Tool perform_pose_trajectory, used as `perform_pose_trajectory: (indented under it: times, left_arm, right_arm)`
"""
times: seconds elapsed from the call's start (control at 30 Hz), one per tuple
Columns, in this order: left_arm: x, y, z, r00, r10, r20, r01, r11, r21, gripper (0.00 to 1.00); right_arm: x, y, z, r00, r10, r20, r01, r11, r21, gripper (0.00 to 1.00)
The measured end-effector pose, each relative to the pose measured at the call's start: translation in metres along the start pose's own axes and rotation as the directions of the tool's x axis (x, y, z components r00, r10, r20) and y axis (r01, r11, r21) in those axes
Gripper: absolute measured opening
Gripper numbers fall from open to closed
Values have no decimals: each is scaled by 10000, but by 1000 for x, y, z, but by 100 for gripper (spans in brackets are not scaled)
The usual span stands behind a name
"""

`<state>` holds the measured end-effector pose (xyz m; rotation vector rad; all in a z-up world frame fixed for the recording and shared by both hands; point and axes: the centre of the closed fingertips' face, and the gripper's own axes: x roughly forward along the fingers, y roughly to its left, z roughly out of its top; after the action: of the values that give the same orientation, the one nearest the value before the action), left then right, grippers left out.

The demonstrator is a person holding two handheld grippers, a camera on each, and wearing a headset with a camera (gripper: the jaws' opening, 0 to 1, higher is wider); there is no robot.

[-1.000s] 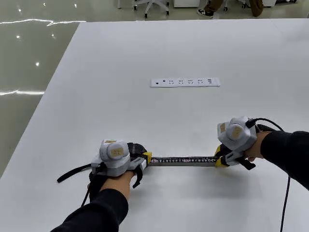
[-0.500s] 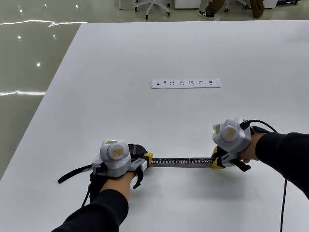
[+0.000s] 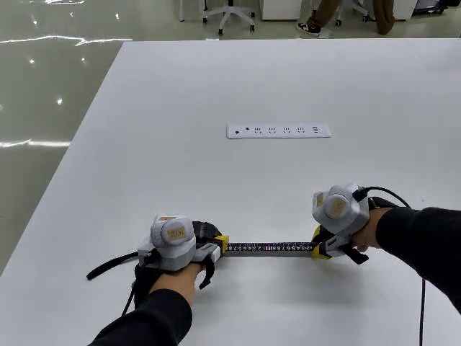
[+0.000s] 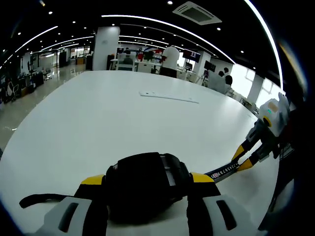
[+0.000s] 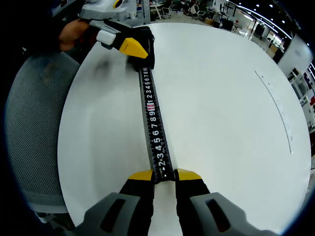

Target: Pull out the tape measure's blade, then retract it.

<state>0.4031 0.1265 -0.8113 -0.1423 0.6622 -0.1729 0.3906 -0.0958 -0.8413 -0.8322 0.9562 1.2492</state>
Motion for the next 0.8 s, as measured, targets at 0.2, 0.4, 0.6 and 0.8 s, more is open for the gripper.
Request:
perform_pose_trajectory:
  times: [0.2,0.4,0.6,0.8]
  left_arm:
    - [1,1,0,9999,-109,-77,108,9999,-124,61]
    - [1,0,0,9999,-132,-84,131,9998,-122,61]
    - [0,0,-1,9999,-123,-64,122,9999,-111,61]
    - [0,0,-1,9999,-121,-57,121,9999,-119,61]
  right_arm:
    - [2,1,6,9999,-12,127,13,10000,-72,12]
    - [5,2,13,9997,-28,260,27,10000,4,12]
    - [8,2,19,9996,-4,290,7,9999,-102,12]
    - [10,4,25,9993,4,365,0,10000,-95,12]
